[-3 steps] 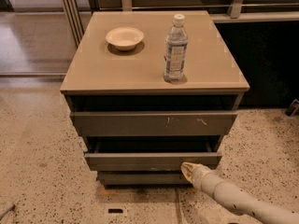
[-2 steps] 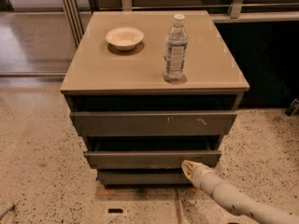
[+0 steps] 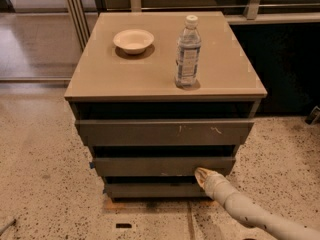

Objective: Close middle drawer

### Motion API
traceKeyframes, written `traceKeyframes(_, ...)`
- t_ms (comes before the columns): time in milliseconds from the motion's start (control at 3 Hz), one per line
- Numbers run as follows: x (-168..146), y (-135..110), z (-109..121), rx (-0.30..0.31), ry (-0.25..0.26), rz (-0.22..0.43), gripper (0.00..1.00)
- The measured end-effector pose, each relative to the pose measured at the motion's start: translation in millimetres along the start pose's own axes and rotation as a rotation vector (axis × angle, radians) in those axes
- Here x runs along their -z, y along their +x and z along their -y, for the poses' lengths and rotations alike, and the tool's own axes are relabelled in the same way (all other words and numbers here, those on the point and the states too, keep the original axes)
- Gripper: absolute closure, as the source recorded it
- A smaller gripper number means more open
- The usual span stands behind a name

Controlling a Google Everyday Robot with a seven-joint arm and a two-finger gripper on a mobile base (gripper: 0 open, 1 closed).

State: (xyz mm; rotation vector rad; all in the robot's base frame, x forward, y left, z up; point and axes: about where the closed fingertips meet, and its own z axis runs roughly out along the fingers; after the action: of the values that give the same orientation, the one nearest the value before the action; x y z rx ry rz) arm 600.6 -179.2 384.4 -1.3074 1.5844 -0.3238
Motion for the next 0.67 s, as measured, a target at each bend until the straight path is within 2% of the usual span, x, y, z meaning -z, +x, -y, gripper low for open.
traceKeyframes(333,0.1,-1.1,-0.9,-0.001,-0.014,0.002,1.0)
traceKeyframes(667,1.0,-5.7,-4.9,-0.007,-0.075,0.012,1.0)
